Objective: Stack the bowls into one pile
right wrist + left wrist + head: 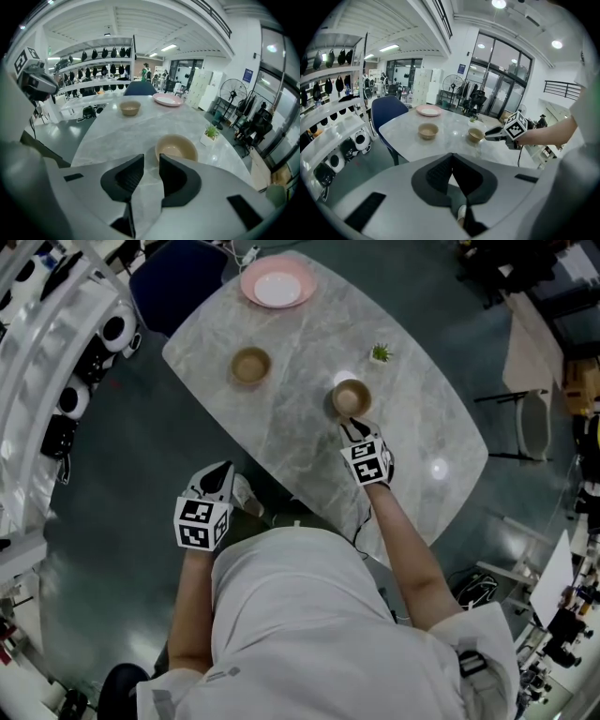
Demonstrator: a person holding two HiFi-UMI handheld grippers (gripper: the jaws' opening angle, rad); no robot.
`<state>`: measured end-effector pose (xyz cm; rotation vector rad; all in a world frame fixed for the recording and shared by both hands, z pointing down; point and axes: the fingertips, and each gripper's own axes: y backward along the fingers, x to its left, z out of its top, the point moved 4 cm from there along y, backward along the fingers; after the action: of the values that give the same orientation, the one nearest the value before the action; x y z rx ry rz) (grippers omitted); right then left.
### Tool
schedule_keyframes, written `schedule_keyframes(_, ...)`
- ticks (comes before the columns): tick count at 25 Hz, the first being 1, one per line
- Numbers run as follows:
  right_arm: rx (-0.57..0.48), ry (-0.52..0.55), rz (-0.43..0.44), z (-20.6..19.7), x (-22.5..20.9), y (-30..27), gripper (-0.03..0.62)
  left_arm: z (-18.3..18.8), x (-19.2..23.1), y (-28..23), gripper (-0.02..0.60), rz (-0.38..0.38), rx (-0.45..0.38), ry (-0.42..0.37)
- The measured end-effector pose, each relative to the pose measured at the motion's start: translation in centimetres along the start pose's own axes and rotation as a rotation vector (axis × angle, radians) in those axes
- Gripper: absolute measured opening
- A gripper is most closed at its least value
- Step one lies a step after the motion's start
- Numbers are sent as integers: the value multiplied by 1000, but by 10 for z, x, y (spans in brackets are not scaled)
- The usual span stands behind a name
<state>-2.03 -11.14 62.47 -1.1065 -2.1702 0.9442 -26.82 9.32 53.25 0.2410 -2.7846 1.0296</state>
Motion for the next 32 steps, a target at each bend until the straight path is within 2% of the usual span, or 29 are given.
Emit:
schedule_keyframes(13, -67, -127, 51, -33, 19, 41, 91, 9, -30, -37, 5, 39, 58, -99)
schedule_keyframes(18, -97, -192, 75, -43, 27, 55, 84, 18, -38, -54, 25, 57, 74, -137)
schedule_keyframes(21, -103, -190, 85, -51, 34, 61, 77, 24, -42, -64, 38, 66, 84, -167)
schedule_keyframes(26, -107, -206, 94, -60, 41, 68, 74, 31, -40, -81, 57, 92, 101, -217)
schedule_keyframes(32, -107, -280, 86, -64, 39, 76, 56, 37, -29, -107, 89, 101, 144, -285)
